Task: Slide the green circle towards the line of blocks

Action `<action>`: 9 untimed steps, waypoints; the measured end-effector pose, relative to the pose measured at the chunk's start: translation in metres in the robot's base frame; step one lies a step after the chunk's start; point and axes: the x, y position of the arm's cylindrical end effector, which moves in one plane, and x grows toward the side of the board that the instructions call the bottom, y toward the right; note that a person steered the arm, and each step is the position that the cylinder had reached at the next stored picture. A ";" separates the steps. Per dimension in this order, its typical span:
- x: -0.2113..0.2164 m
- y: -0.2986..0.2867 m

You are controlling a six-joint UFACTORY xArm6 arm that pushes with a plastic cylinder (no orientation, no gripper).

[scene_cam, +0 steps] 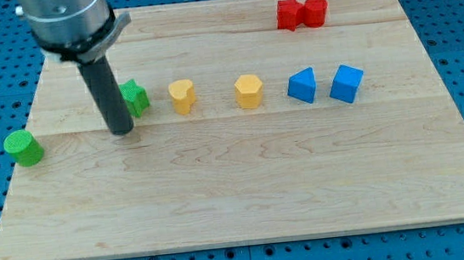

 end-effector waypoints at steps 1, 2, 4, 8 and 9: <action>0.076 -0.039; 0.074 -0.117; -0.003 -0.116; -0.017 -0.152; -0.045 -0.146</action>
